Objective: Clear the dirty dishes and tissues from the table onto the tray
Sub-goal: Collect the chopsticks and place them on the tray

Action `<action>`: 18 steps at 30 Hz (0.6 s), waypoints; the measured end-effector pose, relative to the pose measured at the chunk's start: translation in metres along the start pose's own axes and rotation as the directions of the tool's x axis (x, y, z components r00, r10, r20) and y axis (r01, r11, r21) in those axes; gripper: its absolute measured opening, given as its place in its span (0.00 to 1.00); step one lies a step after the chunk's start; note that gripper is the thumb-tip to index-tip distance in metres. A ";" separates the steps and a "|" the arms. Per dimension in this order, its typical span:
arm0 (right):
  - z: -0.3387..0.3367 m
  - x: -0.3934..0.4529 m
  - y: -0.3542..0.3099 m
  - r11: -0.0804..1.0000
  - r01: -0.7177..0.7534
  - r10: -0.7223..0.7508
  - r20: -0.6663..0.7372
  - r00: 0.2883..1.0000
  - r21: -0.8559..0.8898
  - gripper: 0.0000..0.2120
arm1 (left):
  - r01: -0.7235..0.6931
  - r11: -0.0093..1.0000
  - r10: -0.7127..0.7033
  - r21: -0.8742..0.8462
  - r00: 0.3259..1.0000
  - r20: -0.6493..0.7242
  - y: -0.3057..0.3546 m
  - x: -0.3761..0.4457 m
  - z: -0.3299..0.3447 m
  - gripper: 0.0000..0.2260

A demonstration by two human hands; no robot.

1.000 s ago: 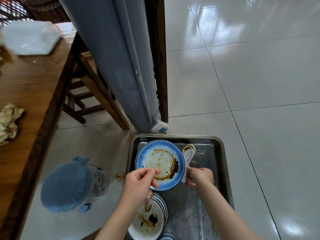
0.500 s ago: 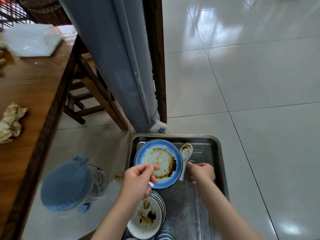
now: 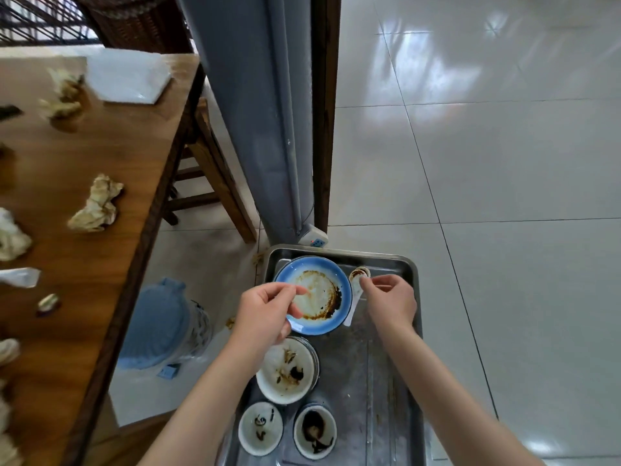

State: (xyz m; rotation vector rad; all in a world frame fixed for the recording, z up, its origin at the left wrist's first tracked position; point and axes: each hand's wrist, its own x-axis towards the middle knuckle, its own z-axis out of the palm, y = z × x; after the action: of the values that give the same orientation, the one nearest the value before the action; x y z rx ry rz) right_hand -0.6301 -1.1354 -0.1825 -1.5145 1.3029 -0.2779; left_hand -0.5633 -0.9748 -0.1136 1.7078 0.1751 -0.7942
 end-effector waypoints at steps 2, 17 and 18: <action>-0.008 -0.016 -0.014 0.999 0.046 -0.046 0.039 0.998 0.004 0.10 | -0.017 1.000 0.017 0.001 1.000 -0.004 0.010 -0.014 -0.007 0.10; -0.065 -0.218 -0.130 0.920 0.392 -0.339 0.502 0.796 -0.002 0.07 | -0.226 0.974 0.217 -0.030 0.958 -0.188 0.093 -0.206 -0.121 0.09; -0.065 -0.232 -0.137 0.908 0.419 -0.354 0.526 0.774 -0.006 0.08 | -0.250 0.968 0.241 -0.022 0.949 -0.204 0.093 -0.217 -0.132 0.09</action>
State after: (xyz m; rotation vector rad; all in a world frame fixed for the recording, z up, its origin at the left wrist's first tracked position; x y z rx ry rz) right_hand -0.6871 -1.0037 0.0548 -1.8047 0.5795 -0.0382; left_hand -0.6263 -0.8207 0.0999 1.7229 0.1144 -0.4301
